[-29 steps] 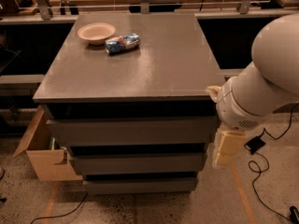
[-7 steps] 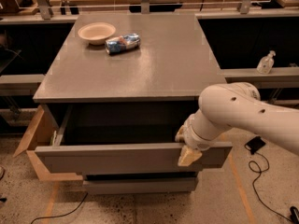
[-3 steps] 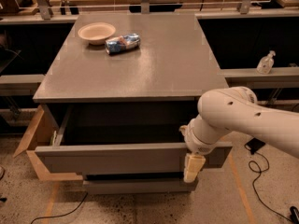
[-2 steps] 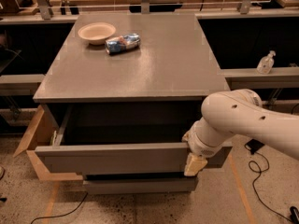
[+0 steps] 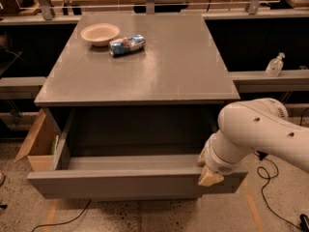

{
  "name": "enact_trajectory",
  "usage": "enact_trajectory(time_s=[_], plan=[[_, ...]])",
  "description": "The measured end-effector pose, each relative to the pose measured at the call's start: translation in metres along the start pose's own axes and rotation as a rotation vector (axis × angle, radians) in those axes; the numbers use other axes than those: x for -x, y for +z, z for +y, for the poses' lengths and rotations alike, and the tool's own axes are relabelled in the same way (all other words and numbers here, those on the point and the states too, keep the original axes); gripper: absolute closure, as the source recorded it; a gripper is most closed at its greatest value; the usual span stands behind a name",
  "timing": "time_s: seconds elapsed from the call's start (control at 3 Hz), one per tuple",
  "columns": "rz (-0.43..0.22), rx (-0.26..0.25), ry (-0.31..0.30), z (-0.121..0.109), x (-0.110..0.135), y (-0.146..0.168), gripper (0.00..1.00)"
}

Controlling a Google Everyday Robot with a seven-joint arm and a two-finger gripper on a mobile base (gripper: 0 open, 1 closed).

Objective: Open top drawer

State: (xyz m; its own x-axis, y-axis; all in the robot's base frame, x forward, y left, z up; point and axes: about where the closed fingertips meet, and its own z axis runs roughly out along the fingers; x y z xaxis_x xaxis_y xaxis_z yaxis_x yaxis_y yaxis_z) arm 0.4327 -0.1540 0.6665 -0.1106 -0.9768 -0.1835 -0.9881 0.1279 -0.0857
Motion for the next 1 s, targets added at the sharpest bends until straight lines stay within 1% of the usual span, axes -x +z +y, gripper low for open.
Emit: enact_trajectory(time_s=[0.33,0.67,1.0], plan=[[0.012,0.008,0.023,0.0126,-0.0066,-0.0062,1.0],[0.012,0.008,0.023,0.0126,-0.0066,-0.0061,1.0],[0.013,0.007,0.022,0.0131,-0.0065,-0.0066,0.84]])
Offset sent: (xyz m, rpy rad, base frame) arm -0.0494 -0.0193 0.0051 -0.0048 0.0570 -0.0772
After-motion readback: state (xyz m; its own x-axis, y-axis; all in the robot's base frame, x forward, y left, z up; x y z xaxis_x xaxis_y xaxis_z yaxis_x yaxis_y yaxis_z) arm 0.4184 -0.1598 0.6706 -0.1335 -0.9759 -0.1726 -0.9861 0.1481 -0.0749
